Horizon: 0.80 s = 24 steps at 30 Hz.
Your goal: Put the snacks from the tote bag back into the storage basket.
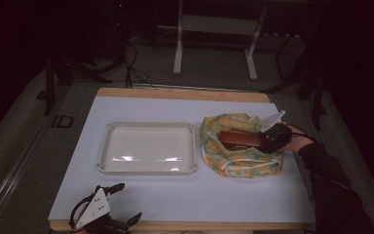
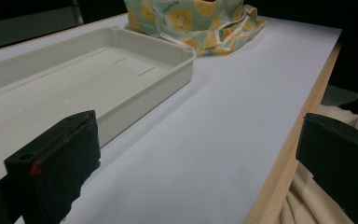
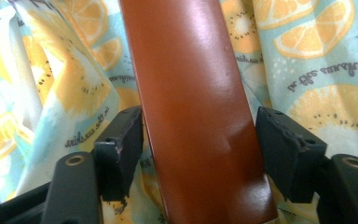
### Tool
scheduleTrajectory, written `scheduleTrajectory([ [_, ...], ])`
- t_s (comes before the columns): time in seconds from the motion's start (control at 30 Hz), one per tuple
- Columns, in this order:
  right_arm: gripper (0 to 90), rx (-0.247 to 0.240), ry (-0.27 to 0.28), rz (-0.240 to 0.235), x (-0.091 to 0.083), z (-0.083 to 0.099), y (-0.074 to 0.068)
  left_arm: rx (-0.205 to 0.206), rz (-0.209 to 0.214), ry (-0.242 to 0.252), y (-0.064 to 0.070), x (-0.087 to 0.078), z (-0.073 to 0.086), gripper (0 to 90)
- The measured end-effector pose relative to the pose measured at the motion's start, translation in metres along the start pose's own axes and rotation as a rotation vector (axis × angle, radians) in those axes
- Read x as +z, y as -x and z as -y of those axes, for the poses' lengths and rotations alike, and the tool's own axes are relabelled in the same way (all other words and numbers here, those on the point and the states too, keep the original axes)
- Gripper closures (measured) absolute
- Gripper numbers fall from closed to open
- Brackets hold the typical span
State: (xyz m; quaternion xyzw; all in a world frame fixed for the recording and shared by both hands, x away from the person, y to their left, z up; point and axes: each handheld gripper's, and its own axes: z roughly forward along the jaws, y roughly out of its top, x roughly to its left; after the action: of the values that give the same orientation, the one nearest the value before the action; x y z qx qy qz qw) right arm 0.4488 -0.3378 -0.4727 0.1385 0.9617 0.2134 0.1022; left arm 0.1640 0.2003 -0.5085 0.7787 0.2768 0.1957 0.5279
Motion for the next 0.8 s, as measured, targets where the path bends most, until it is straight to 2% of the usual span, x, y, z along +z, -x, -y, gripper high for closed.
scheduleTrajectory([
  [0.17, 41.3, -0.019, 0.009, -0.012, -0.002, 0.0, 0.0, 0.001, 0.002, -0.002, 0.0, 0.0, 0.0, 0.0],
  [0.57, 42.8, -0.024, 0.061, -0.004, -0.023, -0.003, 0.003, -0.002, 0.005, 0.0, 0.0, 0.0, 0.0, 0.0],
  [0.73, 43.0, -0.02, 0.099, 0.002, -0.036, -0.006, 0.003, 0.0, 0.009, 0.0, 0.001, 0.0, 0.0, 0.0],
  [0.8, 43.0, -0.034, 0.11, 0.008, -0.041, -0.008, 0.003, 0.0, 0.011, 0.0, 0.001, 0.0, 0.0, 0.0],
])
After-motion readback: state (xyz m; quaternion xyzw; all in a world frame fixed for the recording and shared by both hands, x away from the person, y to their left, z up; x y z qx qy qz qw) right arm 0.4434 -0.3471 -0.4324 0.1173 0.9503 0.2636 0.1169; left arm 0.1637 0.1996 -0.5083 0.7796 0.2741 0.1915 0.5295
